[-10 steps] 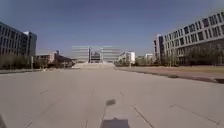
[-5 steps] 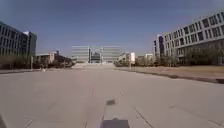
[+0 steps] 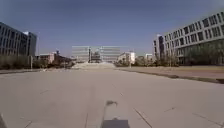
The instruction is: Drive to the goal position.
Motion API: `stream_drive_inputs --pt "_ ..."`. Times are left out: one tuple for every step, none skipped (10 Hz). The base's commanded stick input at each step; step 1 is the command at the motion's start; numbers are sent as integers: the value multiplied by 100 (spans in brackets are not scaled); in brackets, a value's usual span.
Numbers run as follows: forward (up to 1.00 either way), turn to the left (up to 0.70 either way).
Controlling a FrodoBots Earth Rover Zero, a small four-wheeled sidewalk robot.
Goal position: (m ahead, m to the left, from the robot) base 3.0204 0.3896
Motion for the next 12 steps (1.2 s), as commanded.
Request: stream_drive_inputs --pt "10 0" --pt "10 0" --pt "10 0" --pt "10 0" --pt "10 0" --pt "10 0" --pt "10 0" --pt "10 0" --pt "10 0" --pt "10 0" --pt "10 0" --pt "10 0"
